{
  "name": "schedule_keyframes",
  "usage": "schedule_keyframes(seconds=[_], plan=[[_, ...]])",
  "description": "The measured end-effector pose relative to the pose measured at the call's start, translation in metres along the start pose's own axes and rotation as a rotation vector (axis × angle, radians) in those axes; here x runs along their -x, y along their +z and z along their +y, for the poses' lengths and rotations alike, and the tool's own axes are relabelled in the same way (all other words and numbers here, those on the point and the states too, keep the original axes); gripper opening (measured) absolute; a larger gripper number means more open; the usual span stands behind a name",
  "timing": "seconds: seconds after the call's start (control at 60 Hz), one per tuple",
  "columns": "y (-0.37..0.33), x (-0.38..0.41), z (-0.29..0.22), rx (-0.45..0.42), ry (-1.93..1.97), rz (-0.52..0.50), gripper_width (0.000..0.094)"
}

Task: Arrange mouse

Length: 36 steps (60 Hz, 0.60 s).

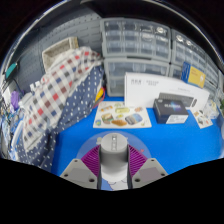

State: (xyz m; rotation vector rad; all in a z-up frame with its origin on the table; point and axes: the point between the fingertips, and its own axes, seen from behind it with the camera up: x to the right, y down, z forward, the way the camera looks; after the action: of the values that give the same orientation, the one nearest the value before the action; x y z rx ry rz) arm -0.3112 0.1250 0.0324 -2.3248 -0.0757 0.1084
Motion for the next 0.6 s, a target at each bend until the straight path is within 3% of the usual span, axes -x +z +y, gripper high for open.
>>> schedule_keyframes(seconds=[0.117,0.267,0.483,0.517,0.533,0.567,0.6], plan=[[0.018,0.000,0.039,0.071,0.002,0.029,0.0363],[0.020,-0.001,0.042,0.047,-0.018,0.041,0.0363],[0.019,0.001,0.042,0.069,0.034,0.029,0.0495],[0.017,0.003,0.044,0.089,0.052,0.021,0.0565],[0.015,0.003,0.043,0.093,0.062,0.017,0.0663],[0.009,0.003,0.038,0.089,0.079,0.015,0.0767],[0.002,0.000,0.031,0.073,0.090,0.021,0.0822]])
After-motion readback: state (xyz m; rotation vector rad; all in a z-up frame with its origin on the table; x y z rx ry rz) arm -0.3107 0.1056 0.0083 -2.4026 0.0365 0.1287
